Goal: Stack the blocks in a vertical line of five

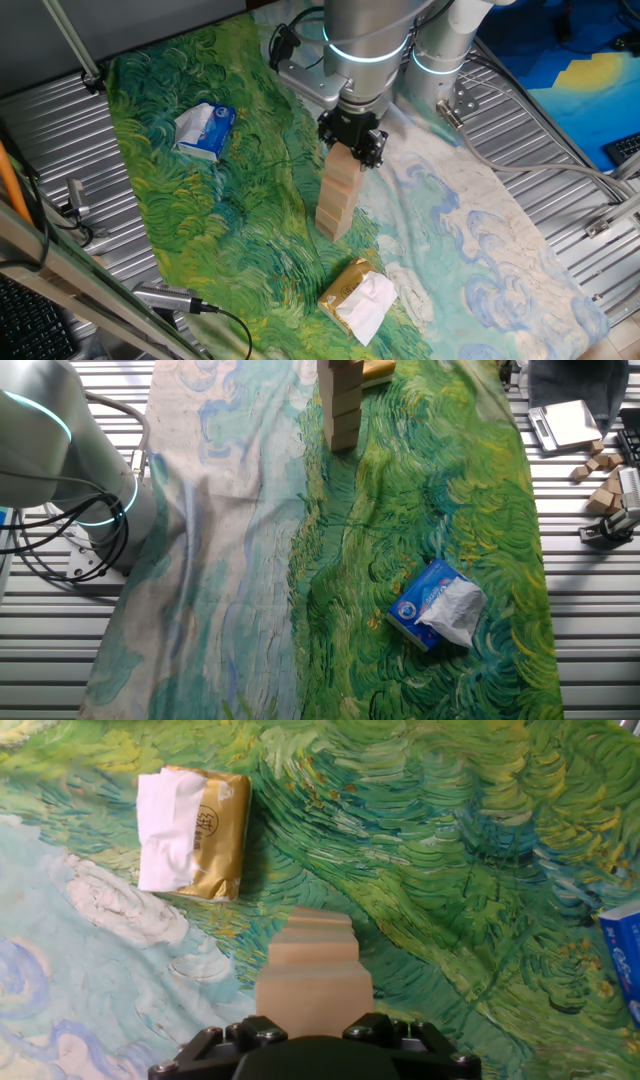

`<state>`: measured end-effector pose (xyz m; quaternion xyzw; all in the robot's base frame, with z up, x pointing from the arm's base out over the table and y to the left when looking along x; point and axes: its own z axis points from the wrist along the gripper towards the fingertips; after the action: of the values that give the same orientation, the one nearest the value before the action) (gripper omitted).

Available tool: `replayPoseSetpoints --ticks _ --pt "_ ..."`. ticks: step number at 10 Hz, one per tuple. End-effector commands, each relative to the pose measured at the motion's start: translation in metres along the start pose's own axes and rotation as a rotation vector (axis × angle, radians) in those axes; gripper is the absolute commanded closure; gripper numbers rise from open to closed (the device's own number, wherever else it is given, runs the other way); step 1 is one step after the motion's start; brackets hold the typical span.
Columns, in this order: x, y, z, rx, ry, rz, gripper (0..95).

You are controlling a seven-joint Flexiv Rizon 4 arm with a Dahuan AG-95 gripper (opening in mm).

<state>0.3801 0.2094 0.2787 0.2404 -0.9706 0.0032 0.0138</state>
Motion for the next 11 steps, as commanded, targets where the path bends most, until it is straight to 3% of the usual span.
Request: replayPoseSetpoints --ticks 1,11 --pt "-0.0025 -0.0005 0.0004 -0.002 0.0 0.01 95.0" --pt "-0.0097 -0.0025 0.0045 0.0 0.003 0.013 95.0"
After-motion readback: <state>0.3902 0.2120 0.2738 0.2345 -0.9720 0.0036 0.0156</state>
